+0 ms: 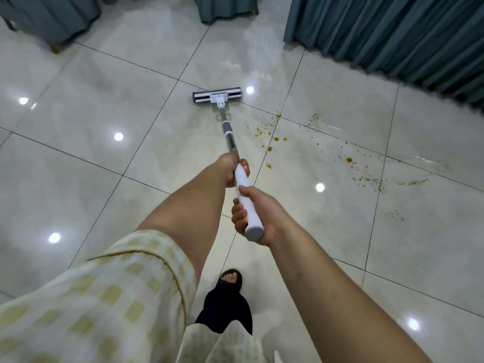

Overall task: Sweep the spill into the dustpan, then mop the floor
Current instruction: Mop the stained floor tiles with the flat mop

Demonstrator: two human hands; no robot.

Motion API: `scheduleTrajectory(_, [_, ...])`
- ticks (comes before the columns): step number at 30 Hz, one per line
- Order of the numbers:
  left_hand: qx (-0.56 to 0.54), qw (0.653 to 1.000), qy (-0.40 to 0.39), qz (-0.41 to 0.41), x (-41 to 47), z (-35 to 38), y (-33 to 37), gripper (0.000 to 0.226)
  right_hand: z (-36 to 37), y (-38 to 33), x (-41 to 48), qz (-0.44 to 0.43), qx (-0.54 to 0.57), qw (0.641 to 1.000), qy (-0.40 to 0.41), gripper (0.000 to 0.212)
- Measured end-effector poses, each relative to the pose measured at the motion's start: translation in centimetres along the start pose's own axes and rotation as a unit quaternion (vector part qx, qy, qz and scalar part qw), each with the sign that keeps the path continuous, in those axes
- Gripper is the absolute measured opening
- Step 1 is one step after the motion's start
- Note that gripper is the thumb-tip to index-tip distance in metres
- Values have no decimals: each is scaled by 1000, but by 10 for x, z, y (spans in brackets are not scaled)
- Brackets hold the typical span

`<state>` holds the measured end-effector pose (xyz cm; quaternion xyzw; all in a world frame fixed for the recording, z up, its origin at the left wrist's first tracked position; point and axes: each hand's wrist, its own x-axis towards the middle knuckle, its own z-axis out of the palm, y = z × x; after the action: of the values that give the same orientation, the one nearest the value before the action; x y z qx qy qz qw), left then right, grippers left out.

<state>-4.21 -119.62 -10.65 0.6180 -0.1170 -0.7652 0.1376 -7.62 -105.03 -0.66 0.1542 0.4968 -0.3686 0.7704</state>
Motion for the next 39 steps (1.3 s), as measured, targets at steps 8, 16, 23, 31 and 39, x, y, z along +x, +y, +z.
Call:
scheduleTrajectory(8, [7,1000,-9,-6,-53,-6,-98,31,-57,77,-53,1,2,1000,-3,25])
scheduleTrajectory(16, [58,998,-22,-9,-135,-4,-275,33,-161,209,-153,0,16,1000,13,26])
scheduleTrajectory(23, [99,995,-23,10,-193,4,-385,30,-221,295,-227,-35,77,996,1,16])
scheduleTrajectory(31, [131,990,-40,9,-230,15,-432,37,-249,328,-257,-44,102,994,-3,16])
scheduleTrajectory(39, [118,992,-37,-12,-212,3,-397,35,-217,314,-237,-62,117,991,-5,14])
